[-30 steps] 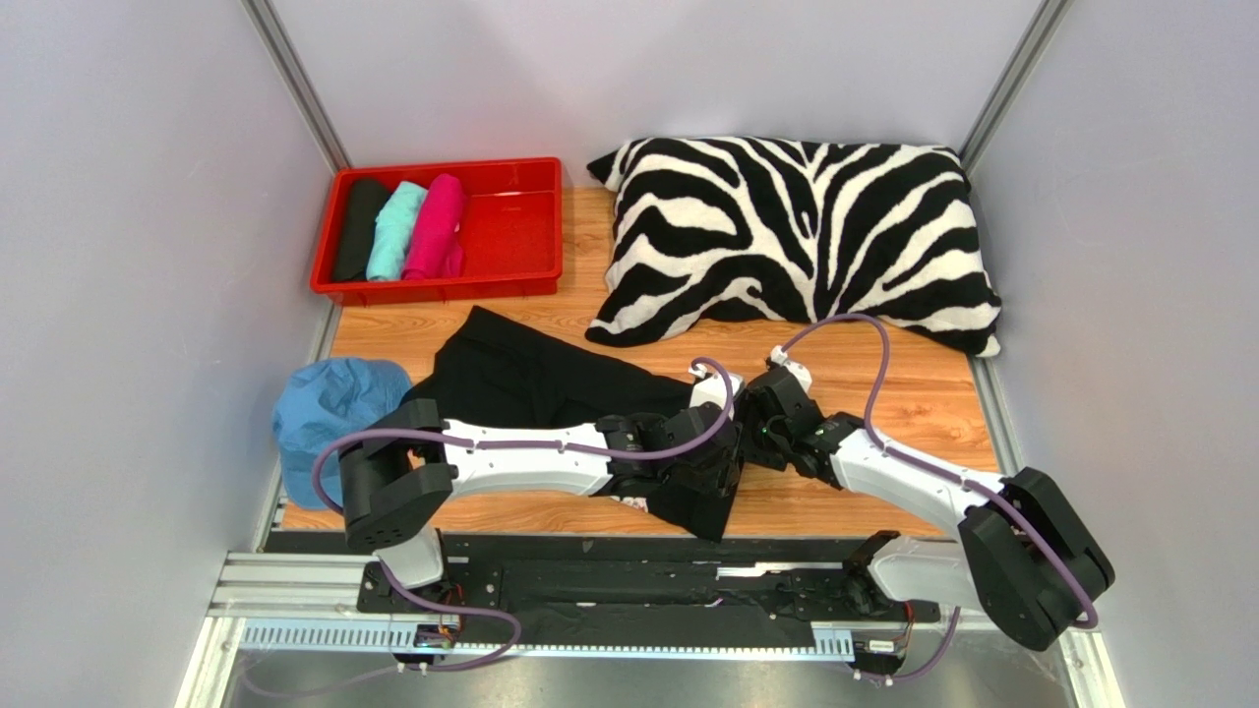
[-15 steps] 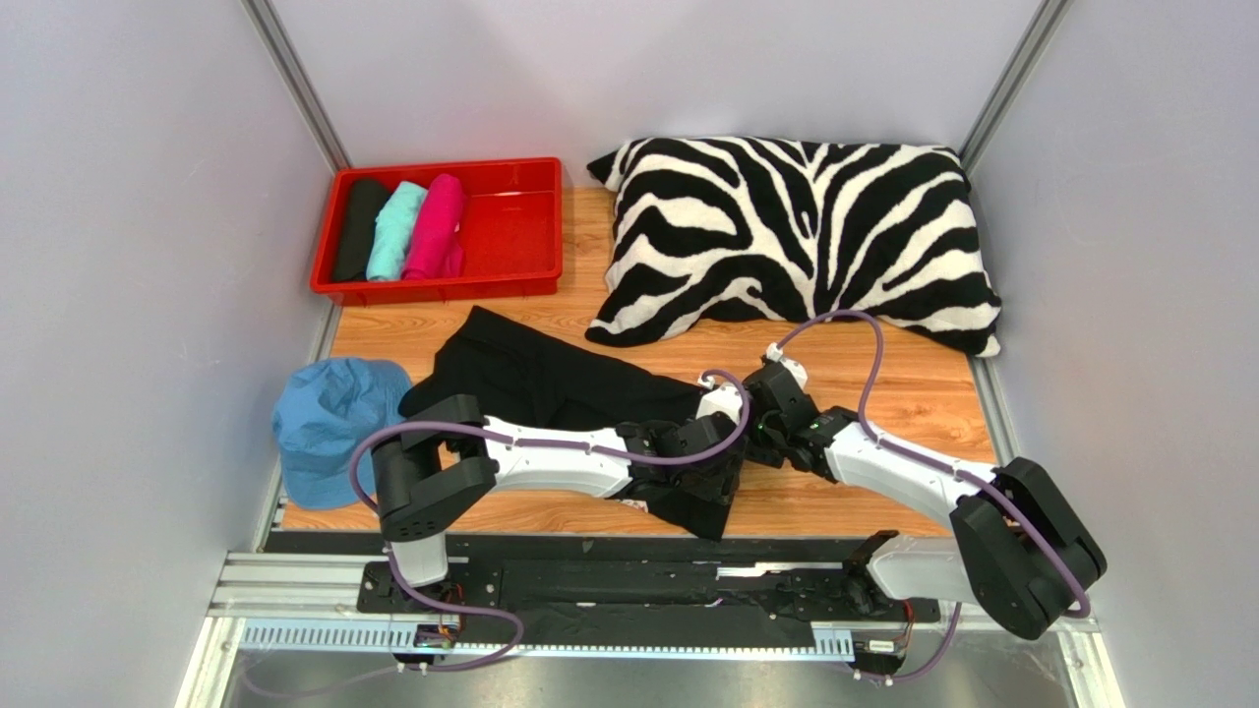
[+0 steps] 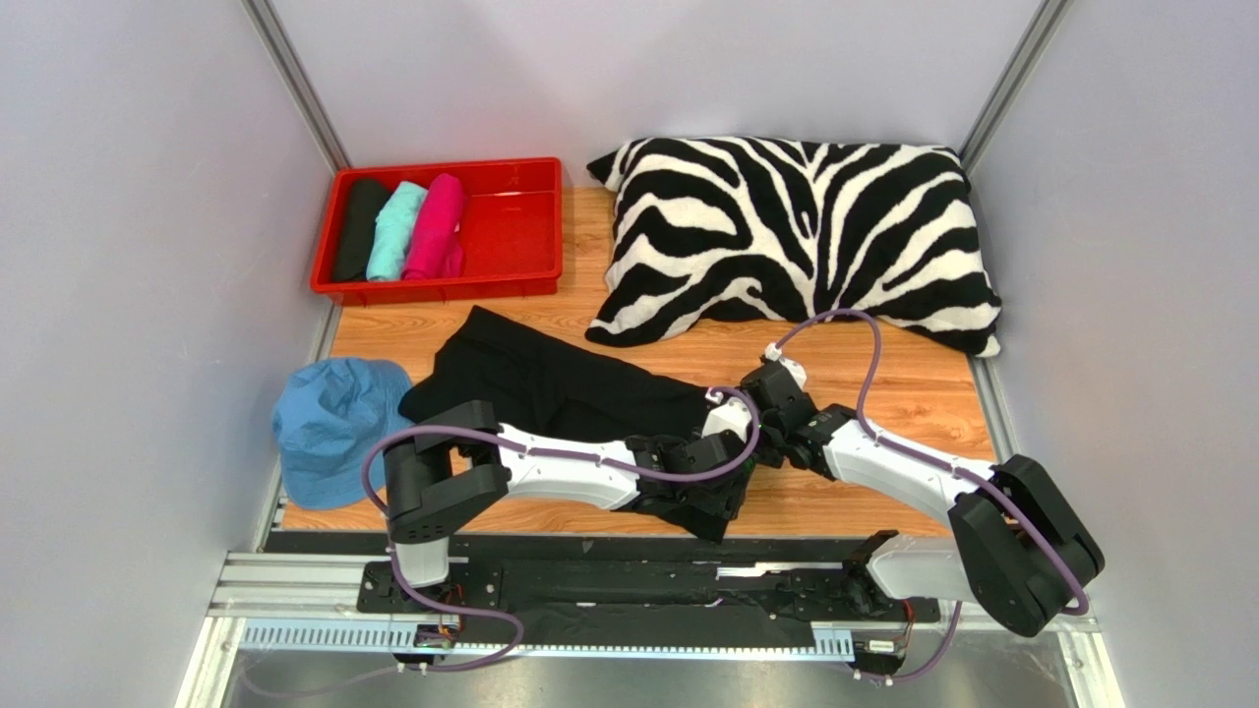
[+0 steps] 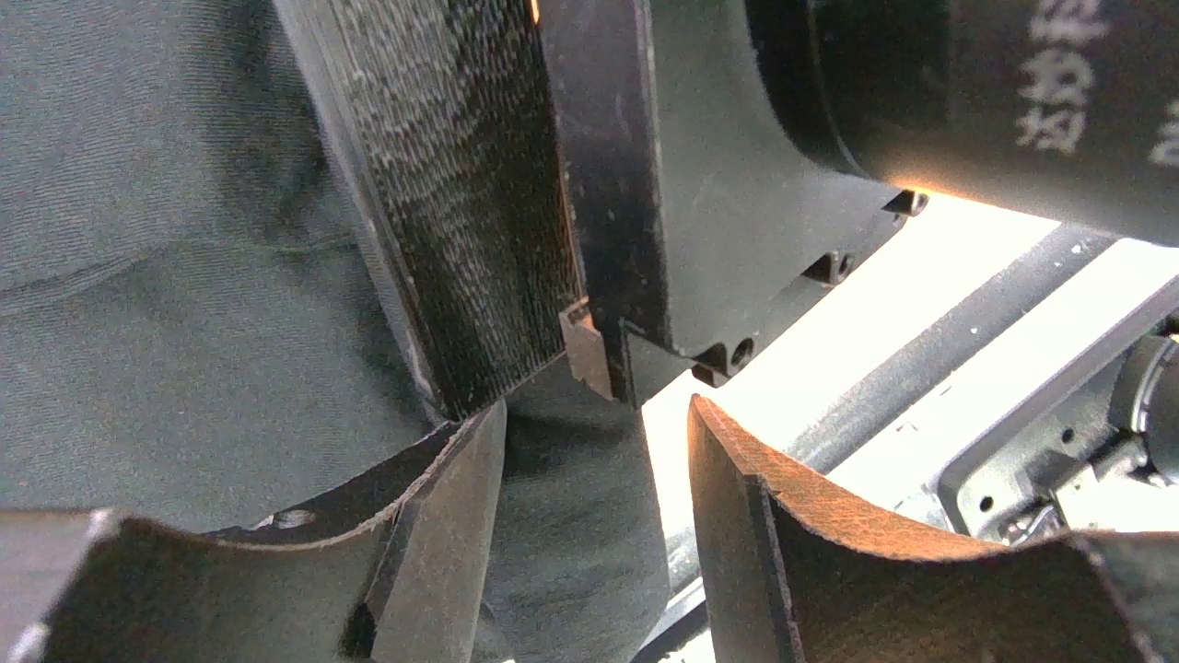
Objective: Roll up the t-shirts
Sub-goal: Roll the T-shirt to the center of the board.
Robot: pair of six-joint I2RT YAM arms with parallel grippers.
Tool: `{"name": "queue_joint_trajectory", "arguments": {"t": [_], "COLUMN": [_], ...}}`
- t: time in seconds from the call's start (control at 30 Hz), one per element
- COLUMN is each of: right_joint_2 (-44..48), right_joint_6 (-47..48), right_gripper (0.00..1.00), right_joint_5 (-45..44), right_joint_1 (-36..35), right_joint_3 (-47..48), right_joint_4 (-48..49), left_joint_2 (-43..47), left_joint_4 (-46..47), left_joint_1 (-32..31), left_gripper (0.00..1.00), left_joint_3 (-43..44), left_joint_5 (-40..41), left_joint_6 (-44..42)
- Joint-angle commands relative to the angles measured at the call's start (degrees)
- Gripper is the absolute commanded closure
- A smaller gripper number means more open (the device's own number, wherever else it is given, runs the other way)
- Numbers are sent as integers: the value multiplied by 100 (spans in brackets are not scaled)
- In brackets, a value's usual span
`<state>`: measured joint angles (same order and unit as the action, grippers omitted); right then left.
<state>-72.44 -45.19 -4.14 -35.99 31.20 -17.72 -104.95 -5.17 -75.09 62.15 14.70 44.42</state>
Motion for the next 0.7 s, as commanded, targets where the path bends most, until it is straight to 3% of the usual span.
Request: {"name": "queue_joint_trajectory", "arguments": {"t": [0.0,0.13,0.3,0.47,0.67], "right_joint_2": [-59,-15,248,459,696], "right_joint_6": [-69,-69,-95,-104,-69], "right_gripper": [48,47,45,43,41], "right_joint_5": [-34,-34,-78,-96,-210], "right_joint_1": [-40,-40,-40,-40,-40], "right_joint_3": [79,88,97,167,176], "right_joint_4": [-206,-232,-320,-399,-443], "left_joint_2": [-149,-237,-246,-219,-140], "left_joint_4": [-344,-388,-388,-371,-274], "left_joint_1": [-129,-138,-138,-129,-138], "left_gripper": [40,42,52,77,87], "left_joint_3": [51,78,34,-36,-150], "left_joint_5": [165,183,226,218,156], "left_joint_6": [101,181,251,295,356]}}
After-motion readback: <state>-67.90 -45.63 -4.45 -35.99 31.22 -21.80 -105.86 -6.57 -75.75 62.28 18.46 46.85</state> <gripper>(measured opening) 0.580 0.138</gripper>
